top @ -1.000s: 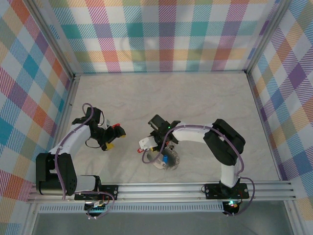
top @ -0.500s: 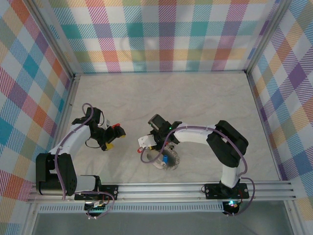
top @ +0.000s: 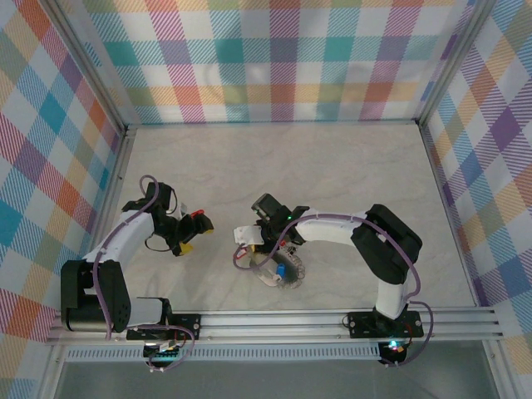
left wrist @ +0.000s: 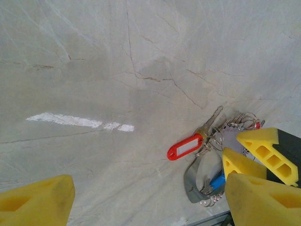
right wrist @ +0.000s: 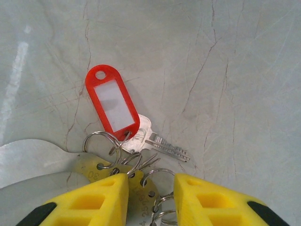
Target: Put the keys on the keyring
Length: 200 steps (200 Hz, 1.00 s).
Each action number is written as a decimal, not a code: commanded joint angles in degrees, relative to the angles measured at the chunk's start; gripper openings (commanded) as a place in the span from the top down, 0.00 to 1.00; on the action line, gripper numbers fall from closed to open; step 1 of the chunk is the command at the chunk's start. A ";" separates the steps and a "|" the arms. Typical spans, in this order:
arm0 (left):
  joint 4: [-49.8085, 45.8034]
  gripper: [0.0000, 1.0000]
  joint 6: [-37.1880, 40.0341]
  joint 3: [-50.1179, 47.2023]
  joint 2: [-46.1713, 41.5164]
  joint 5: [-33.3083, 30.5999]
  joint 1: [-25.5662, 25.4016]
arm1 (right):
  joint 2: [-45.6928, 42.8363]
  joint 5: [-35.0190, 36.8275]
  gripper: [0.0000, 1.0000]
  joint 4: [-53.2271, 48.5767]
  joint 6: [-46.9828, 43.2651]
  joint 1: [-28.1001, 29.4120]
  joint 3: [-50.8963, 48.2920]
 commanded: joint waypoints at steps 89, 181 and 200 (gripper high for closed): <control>-0.62 0.17 1.10 -1.27 -1.34 -0.28 0.72 | 1.34 -0.62 0.65 -1.95 6.37 1.72 0.65; -0.57 0.17 1.22 -1.48 -1.94 -0.30 0.71 | -5.71 -3.96 0.67 1.68 14.35 0.82 -2.58; -0.49 0.17 1.13 -1.54 -2.18 -0.32 0.70 | -6.64 -4.87 0.66 0.50 14.64 0.90 -4.06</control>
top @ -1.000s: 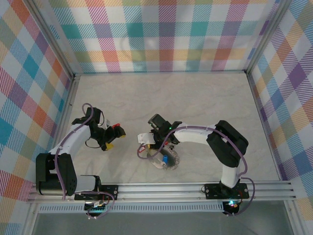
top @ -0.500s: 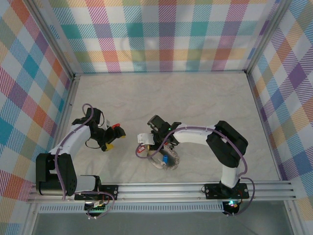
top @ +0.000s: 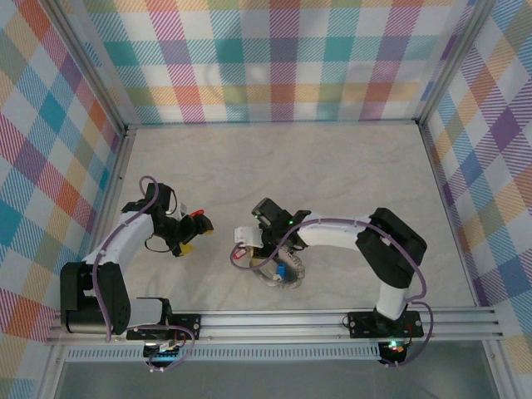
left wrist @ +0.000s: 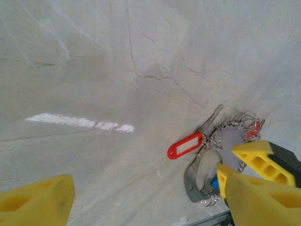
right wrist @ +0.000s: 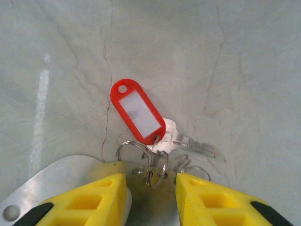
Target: Put the keys on the keyring
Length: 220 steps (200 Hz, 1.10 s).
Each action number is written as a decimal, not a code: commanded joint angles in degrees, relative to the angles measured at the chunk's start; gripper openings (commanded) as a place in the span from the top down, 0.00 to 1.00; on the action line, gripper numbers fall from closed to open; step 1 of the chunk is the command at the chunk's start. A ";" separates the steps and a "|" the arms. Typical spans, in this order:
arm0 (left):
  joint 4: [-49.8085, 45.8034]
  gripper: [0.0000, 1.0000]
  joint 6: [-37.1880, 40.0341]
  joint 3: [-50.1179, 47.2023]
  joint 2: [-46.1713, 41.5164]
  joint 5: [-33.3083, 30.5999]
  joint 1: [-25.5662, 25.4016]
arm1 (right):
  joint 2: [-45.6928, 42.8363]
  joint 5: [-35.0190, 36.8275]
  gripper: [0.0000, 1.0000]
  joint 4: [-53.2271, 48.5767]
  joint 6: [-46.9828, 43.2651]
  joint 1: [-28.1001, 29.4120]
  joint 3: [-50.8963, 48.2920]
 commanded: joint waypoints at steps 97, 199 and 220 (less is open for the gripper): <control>0.44 0.16 0.07 -2.05 -1.96 0.40 0.72 | 0.65 -0.36 0.53 2.31 0.64 1.26 -2.66; 1.47 0.16 0.16 -2.61 -1.24 0.78 0.73 | 1.09 0.91 0.53 4.34 -1.84 2.33 -2.45; 1.47 0.16 0.09 -2.55 -1.23 0.79 0.74 | 0.26 -1.83 0.53 4.98 -2.70 2.52 -3.30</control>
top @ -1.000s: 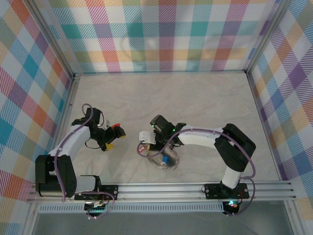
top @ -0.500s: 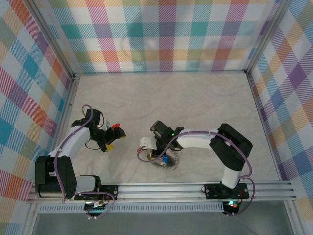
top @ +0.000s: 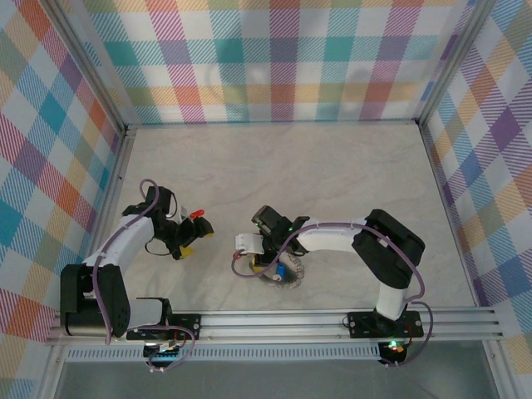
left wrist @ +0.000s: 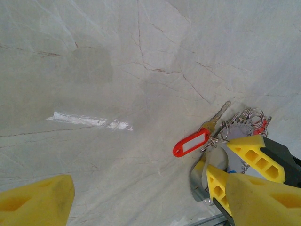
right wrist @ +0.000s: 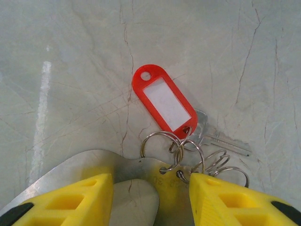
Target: Put the keys on the keyring
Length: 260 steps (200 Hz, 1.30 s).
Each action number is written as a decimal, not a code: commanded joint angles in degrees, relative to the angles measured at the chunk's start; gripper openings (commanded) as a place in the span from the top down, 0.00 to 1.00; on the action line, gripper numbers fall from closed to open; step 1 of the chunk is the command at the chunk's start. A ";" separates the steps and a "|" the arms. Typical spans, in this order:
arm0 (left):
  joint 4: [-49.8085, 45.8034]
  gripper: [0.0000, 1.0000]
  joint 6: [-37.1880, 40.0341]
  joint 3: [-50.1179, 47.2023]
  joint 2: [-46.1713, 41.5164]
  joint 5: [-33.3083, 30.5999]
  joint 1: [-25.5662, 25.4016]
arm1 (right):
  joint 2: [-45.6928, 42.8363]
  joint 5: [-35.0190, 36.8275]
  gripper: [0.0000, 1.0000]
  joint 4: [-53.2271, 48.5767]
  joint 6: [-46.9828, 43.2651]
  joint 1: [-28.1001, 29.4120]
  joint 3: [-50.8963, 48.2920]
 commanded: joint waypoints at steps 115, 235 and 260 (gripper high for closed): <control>0.63 0.16 0.02 -0.43 -0.52 0.67 0.70 | -6.28 -3.49 0.56 4.88 -3.35 1.16 -6.38; 1.34 0.16 -0.22 -0.77 -0.12 0.78 0.69 | 0.09 -3.43 0.45 3.54 0.61 -1.17 -1.21; 1.34 0.16 -0.12 -0.86 -0.13 0.78 0.74 | 0.42 -3.34 0.52 3.10 -1.55 -0.36 -1.46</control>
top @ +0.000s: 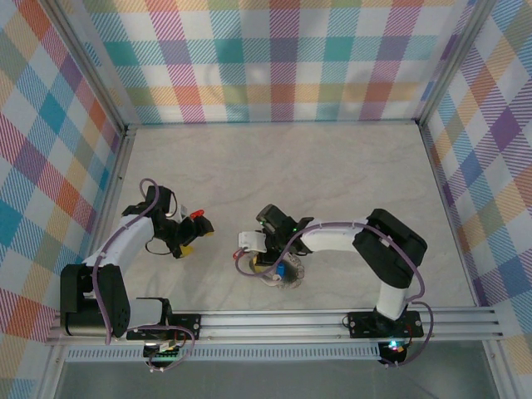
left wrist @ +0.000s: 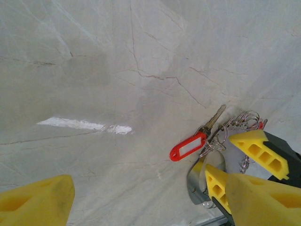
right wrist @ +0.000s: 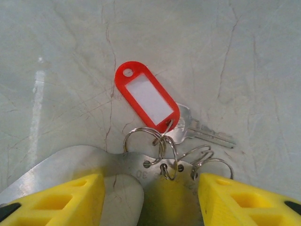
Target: Put the keys on the keyring
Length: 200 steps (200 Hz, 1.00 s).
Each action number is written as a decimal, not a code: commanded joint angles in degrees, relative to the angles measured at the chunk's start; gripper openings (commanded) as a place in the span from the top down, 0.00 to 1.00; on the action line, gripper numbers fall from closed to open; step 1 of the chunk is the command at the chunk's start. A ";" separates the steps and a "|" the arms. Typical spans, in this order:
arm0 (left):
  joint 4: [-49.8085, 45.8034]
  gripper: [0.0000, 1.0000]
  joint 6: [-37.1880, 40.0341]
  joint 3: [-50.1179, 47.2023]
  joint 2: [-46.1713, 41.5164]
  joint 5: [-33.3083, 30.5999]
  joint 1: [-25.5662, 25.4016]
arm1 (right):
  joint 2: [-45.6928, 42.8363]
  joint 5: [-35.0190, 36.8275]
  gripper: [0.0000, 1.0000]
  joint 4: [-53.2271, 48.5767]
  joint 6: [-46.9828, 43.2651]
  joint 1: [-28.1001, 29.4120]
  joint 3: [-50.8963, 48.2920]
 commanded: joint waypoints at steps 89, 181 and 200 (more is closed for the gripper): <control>-0.11 0.16 -0.23 -1.00 -0.74 0.55 0.71 | -1.95 1.40 0.63 2.80 -9.23 3.65 -4.92; 1.04 0.16 -1.23 -1.39 -0.79 0.73 0.71 | -5.95 -3.62 0.66 6.45 -17.25 4.85 -9.48; 1.17 0.16 -1.43 -1.54 -0.73 0.68 0.73 | -6.23 -4.98 0.66 5.99 -18.11 4.91 -9.28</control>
